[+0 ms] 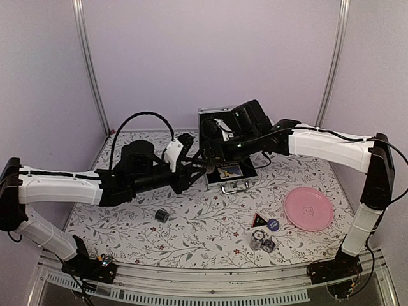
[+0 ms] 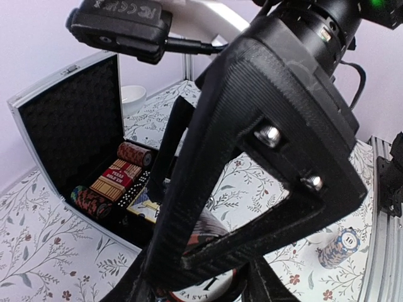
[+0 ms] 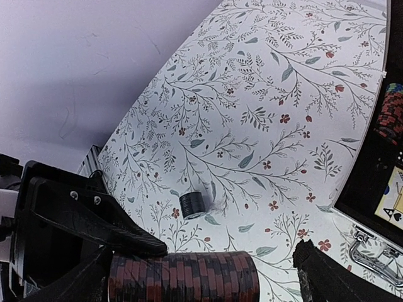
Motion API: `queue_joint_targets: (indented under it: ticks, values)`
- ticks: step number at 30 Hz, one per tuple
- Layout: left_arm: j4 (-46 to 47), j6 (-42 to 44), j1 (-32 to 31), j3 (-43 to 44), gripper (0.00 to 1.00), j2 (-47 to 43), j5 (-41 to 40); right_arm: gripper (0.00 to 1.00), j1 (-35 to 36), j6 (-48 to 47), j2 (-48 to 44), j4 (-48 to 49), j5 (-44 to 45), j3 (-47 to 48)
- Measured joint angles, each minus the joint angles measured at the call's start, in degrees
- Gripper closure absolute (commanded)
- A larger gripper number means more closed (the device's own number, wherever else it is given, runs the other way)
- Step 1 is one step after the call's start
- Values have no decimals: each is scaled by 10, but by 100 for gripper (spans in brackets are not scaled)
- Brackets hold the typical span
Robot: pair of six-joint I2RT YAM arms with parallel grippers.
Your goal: Pack up texas hold em set
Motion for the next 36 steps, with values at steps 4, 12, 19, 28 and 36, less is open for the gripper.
queue_joint_targets:
  ticks: [4,12,19,28,36]
  values:
    - [-2,9,-11,-5,100,0,-28,16,0,7,7,-2,-10,0]
    - [8,20,-26,-8,100,0,-67,13,0,27,11,14,-50,0]
    - [35,24,-33,-24,100,0,-85,11,0,30,13,21,-70,0]
    - [52,28,-39,-36,100,-1,-103,16,-1,33,18,26,-75,0]
    - [59,30,-43,-45,100,-8,-123,8,0,37,23,34,-96,0]
